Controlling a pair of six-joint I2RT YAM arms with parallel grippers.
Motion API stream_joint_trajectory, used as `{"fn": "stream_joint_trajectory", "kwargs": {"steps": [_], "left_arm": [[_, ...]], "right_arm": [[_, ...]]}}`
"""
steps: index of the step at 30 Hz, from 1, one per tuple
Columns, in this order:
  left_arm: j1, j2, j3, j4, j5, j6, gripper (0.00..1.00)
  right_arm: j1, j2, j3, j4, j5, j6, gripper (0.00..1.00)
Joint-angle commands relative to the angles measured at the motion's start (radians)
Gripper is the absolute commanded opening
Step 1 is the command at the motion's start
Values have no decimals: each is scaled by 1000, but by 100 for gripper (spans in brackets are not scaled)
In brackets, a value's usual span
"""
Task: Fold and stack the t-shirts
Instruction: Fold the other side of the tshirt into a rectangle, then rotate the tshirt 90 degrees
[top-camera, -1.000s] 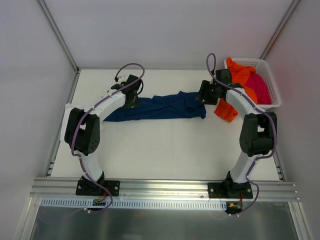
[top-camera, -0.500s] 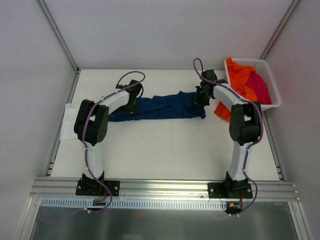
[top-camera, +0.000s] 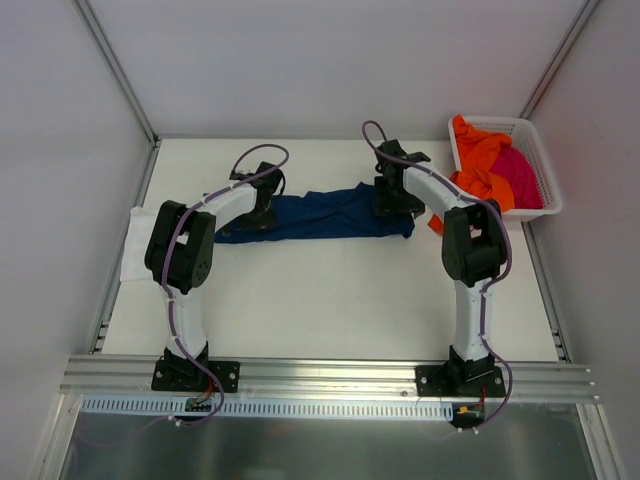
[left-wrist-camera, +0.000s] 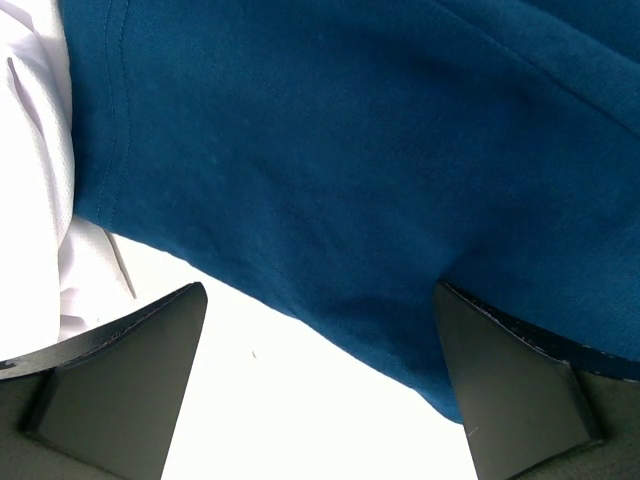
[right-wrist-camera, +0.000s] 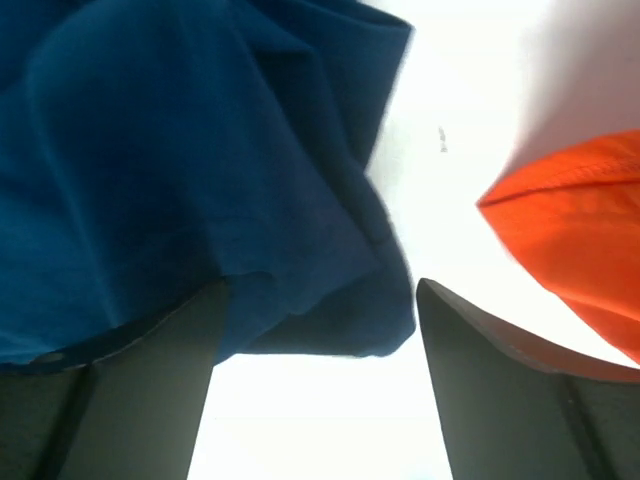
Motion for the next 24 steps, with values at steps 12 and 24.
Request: {"fn": "stream_joint_trajectory", "kwargs": {"steps": [12,24], "left_arm": [[2,-16,-43,-68,51,6,99],[2,-25,-48,-70,48,9,99]], "right_arm": [[65,-310,-43,0,75,-36,56],[70,-86,128,-52,-86,-36,0]]}}
